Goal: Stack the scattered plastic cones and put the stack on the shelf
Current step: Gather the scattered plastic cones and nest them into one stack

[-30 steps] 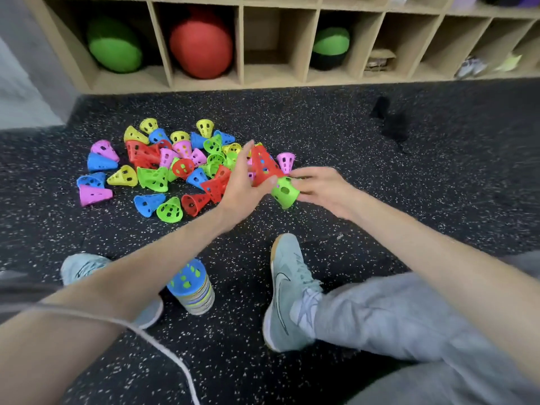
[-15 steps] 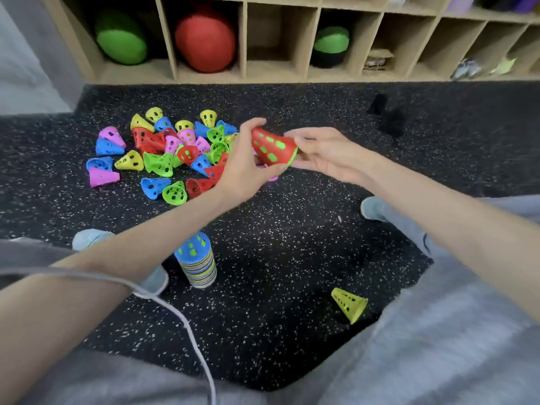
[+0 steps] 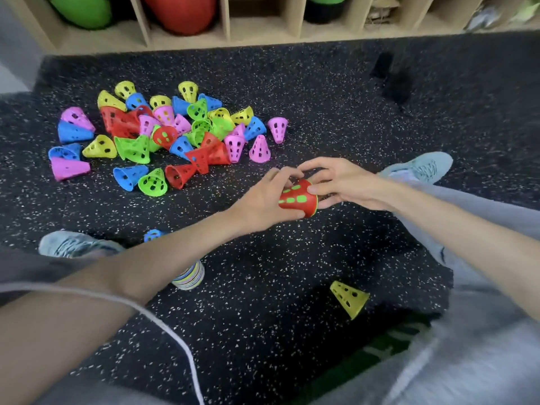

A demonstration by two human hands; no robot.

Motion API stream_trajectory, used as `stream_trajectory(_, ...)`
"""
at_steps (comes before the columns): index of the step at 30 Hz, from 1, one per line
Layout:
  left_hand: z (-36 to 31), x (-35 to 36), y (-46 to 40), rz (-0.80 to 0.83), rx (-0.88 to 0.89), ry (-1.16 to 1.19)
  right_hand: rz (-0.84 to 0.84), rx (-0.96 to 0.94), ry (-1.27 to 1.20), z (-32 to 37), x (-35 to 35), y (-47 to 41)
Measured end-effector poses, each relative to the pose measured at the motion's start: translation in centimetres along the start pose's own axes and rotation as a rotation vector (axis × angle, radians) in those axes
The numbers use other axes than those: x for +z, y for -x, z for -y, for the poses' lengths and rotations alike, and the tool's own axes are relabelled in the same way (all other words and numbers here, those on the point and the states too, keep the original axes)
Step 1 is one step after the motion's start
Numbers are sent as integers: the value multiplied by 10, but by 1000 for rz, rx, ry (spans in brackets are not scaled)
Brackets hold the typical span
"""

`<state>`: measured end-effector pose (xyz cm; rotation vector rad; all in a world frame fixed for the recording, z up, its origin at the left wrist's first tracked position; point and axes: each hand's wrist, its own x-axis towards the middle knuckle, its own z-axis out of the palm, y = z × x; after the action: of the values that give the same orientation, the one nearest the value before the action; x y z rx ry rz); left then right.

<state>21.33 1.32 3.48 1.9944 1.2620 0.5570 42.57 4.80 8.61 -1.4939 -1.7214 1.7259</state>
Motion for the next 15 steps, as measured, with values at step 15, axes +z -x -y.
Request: stream_trajectory(15,1,176,5,388,100,42,-186,301,134,-140,-64,29)
